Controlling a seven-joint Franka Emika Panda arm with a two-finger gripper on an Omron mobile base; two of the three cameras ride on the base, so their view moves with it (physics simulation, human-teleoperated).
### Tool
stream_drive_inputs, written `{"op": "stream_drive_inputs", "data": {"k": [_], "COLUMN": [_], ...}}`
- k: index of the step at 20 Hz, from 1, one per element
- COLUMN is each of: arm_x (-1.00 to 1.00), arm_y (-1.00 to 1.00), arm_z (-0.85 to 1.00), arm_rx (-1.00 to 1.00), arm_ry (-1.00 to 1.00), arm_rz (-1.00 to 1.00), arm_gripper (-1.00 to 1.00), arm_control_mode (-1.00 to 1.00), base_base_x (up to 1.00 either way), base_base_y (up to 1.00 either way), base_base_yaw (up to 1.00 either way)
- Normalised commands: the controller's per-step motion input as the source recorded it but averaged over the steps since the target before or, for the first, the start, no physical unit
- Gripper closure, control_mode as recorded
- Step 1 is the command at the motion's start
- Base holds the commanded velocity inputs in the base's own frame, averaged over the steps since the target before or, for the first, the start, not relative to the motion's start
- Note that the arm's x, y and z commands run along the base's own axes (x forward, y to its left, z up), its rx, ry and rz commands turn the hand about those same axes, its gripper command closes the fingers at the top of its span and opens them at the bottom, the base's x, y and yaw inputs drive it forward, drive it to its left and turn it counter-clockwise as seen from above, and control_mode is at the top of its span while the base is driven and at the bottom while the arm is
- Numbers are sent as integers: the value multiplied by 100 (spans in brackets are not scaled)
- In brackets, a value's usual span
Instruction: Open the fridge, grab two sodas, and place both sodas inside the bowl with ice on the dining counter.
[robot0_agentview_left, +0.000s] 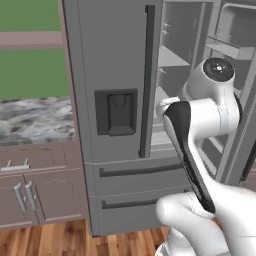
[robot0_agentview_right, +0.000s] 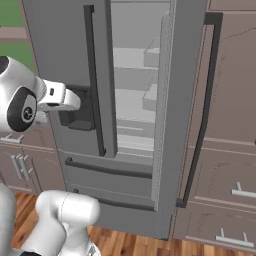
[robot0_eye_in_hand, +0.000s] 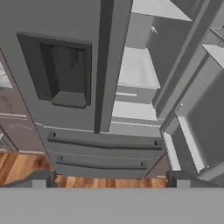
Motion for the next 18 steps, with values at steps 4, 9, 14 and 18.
{"op": "stream_drive_inputs", "data": {"k": [4,9,14,18], "arm_x": [33,46,46,48], "arm_y": [0,3,19,6], "arm_z": [82,59,35,2], "arm_rx": [10,8,3,2], "arm_ry": [-12,-11,-14,-16], "arm_rz": [3,1,0,0], "arm_gripper": [-100,-100,-100,-100], "arm_control_mode": [-100,-100,-100,-100], "base_base_x": [0,0,0,0], "base_base_y": [0,0,0,0], "base_base_yaw": [0,0,0,0]}}
